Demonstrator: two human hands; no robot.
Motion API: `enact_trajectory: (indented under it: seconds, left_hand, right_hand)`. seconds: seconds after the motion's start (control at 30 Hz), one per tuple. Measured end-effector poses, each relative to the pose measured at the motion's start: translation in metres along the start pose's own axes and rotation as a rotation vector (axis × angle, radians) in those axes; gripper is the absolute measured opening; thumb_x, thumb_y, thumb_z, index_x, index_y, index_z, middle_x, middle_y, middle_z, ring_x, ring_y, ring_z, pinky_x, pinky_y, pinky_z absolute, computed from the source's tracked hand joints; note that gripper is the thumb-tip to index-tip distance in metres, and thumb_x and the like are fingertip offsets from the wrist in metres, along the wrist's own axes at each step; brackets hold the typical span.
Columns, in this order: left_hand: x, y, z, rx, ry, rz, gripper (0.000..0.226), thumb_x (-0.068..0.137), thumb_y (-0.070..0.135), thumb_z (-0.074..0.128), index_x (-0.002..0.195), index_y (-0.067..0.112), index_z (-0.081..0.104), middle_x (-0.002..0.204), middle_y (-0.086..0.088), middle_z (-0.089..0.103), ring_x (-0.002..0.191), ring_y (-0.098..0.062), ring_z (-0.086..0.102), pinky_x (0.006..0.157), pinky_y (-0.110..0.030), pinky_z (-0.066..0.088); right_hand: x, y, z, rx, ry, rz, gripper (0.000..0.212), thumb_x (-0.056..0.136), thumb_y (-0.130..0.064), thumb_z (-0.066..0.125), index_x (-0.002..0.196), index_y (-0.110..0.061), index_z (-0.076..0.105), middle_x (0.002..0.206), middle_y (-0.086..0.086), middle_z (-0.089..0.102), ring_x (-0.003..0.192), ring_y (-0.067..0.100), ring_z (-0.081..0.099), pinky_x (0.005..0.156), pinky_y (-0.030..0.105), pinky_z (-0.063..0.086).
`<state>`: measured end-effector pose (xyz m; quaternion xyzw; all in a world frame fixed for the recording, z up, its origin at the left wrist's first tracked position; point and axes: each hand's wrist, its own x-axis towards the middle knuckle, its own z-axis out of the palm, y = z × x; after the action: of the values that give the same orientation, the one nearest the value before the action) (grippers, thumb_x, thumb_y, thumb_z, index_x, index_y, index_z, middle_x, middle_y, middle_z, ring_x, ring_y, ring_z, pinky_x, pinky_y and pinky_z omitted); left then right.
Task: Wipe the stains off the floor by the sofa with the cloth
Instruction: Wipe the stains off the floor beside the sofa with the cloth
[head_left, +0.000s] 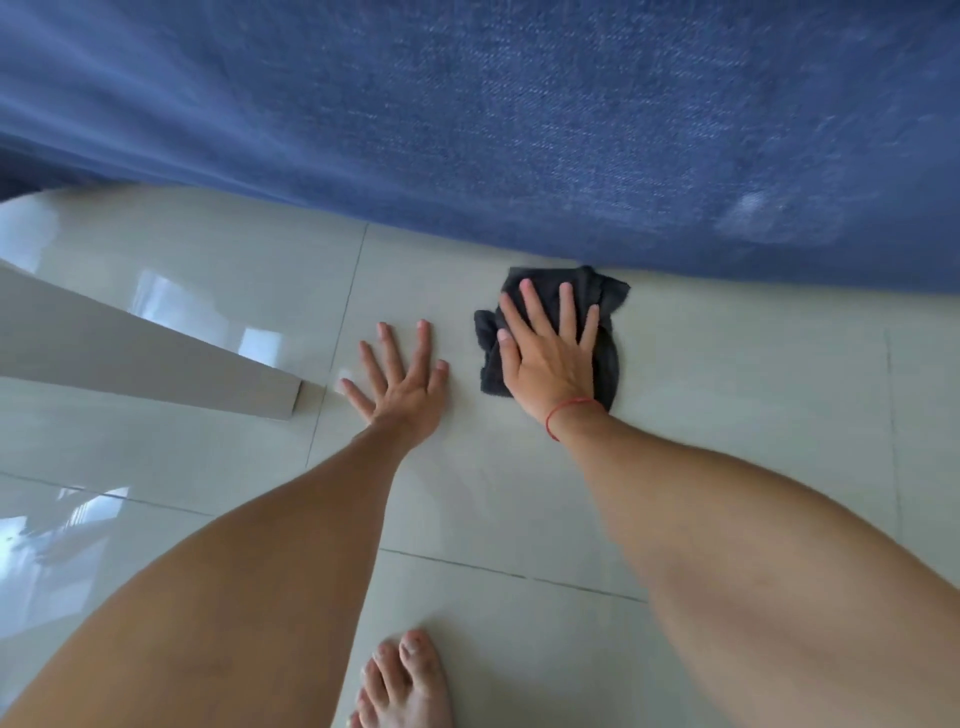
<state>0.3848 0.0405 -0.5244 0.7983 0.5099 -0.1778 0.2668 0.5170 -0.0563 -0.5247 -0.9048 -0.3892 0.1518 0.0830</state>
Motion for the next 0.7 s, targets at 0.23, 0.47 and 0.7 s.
enact_trajectory:
  seconds: [0.23, 0.47, 0.7]
  left_hand:
    - [-0.003, -0.006, -0.008, -0.047, -0.007, 0.047, 0.057, 0.096, 0.044, 0.019, 0.143, 0.052, -0.013, 0.157, 0.005, -0.027, 0.143, -0.021, -0.027, 0.112, -0.056, -0.015]
    - [-0.016, -0.039, -0.002, -0.036, 0.138, -0.111, 0.055, 0.096, 0.046, 0.013, 0.145, 0.049, -0.011, 0.158, 0.002, -0.022, 0.145, -0.02, -0.022, 0.113, -0.057, -0.012]
    - [-0.01, -0.042, 0.002, -0.048, 0.103, -0.104, 0.055, 0.094, 0.047, 0.011, 0.143, 0.052, -0.014, 0.157, 0.005, -0.027, 0.143, -0.019, -0.027, 0.11, -0.056, -0.016]
  right_hand:
    - [-0.063, 0.008, 0.013, -0.062, -0.015, -0.274, 0.044, 0.097, -0.038, 0.04, 0.141, -0.033, 0.047, 0.153, -0.009, 0.04, 0.145, 0.03, 0.03, 0.118, 0.054, 0.021]
    - [-0.073, 0.084, -0.01, -0.108, 0.0, 0.017, 0.051, 0.098, -0.043, 0.024, 0.146, -0.033, 0.036, 0.158, -0.01, 0.029, 0.148, 0.025, 0.023, 0.119, 0.048, 0.017]
    - [-0.012, 0.022, 0.0, -0.001, 0.013, 0.222, 0.05, 0.1, -0.045, 0.026, 0.149, -0.038, 0.024, 0.162, -0.015, 0.012, 0.15, 0.033, 0.001, 0.115, 0.062, -0.002]
